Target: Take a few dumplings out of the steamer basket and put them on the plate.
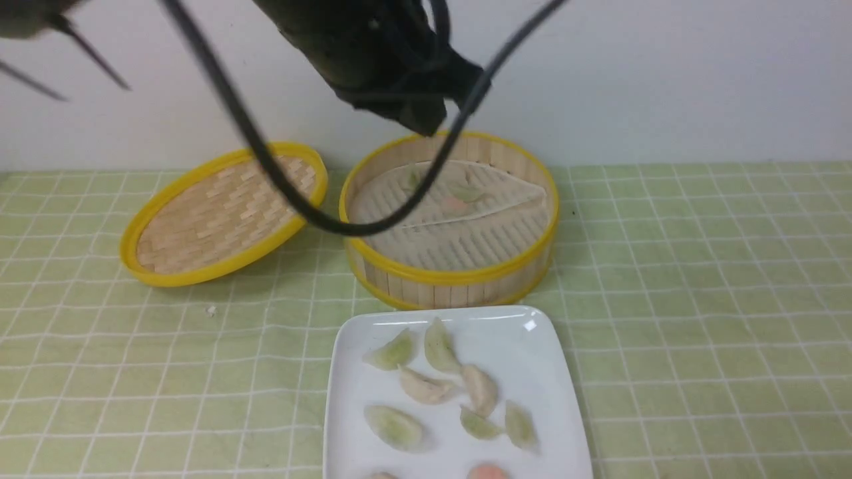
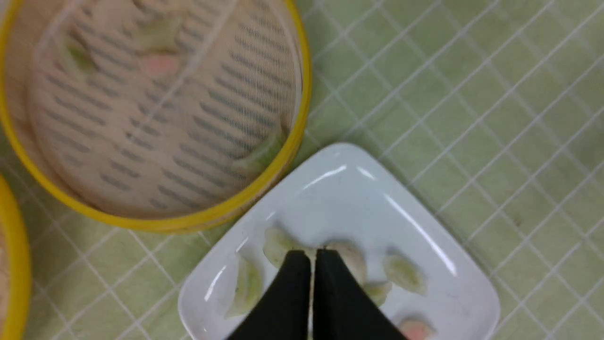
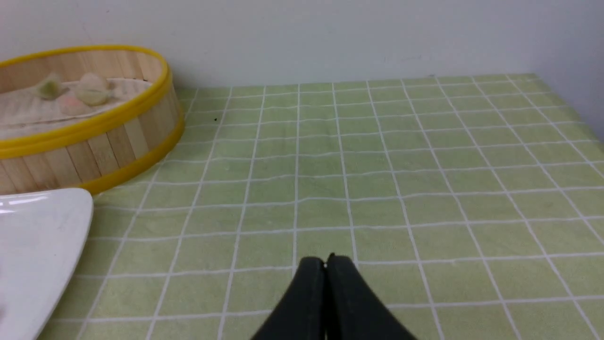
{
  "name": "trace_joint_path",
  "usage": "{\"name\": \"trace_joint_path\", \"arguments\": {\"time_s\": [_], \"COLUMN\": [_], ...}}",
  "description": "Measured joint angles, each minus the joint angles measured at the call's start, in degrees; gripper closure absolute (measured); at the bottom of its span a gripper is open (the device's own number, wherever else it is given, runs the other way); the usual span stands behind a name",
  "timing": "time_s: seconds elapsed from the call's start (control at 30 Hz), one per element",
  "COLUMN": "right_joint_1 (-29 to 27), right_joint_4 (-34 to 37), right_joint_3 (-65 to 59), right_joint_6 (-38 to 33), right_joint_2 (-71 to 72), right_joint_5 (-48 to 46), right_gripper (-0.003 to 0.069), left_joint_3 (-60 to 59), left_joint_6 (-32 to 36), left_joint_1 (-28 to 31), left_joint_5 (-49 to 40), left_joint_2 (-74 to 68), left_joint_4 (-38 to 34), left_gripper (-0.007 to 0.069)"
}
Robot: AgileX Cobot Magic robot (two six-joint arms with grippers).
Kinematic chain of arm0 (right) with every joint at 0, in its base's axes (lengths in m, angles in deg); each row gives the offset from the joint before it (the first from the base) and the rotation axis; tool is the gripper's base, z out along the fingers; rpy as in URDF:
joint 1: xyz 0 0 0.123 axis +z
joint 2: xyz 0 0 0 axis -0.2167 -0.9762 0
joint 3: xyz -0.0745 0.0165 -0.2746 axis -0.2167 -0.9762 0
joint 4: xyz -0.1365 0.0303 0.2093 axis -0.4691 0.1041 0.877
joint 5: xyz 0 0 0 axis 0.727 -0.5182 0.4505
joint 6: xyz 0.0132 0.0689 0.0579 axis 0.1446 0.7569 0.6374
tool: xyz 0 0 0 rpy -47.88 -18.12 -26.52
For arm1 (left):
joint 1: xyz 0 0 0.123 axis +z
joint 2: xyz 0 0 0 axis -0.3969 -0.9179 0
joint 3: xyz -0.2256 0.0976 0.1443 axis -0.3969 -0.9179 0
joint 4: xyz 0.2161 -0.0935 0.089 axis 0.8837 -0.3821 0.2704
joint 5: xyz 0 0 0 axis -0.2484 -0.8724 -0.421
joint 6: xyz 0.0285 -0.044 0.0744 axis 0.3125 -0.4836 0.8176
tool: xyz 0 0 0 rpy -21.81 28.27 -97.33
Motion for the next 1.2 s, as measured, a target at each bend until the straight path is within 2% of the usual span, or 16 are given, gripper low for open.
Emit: {"name": "trace_joint_path", "arguments": {"time_s": [0.13, 0.23, 0.4, 0.5, 0.73, 1.03, 1.2], "right_joint_1": [0.00, 0.00, 0.00, 0.00, 0.00, 0.00, 0.00], "right_joint_4": [0.00, 0.00, 0.00, 0.00, 0.00, 0.00, 0.00], "right_joint_3": [0.00, 0.00, 0.00, 0.00, 0.00, 0.00, 0.00], "right_joint_6": [0.00, 0.00, 0.00, 0.00, 0.00, 0.00, 0.00], "right_joint_2": [0.00, 0.00, 0.00, 0.00, 0.00, 0.00, 0.00], "right_joint_5": [0.00, 0.00, 0.00, 0.00, 0.00, 0.00, 0.00], "right_gripper": [0.0673, 0.0673, 0.0673, 0.0673, 0.0673, 0.0673, 0.0673], "left_joint_3": [-4.09, -13.01, -30.53, -46.56, -68.14, -82.43, -87.57], "left_joint_6": [-0.06, -0.50, -0.99, -1.35, -1.40, -2.49, 1.78], "left_joint_1": [0.00, 0.00, 0.00, 0.00, 0.00, 0.00, 0.00], "left_joint_5": [-0.56, 3.24, 16.62, 30.88, 51.90, 59.58, 59.75], "left_joint_2": [11.33, 22.56, 38.13, 50.35, 70.31, 88.98, 91.08], "left_joint_4": [0.00, -0.23, -0.25, -0.30, -0.32, -1.23, -1.23], "left_gripper": [0.0631, 0.0631, 0.0631, 0.0631, 0.0631, 0.0631, 0.0631]}}
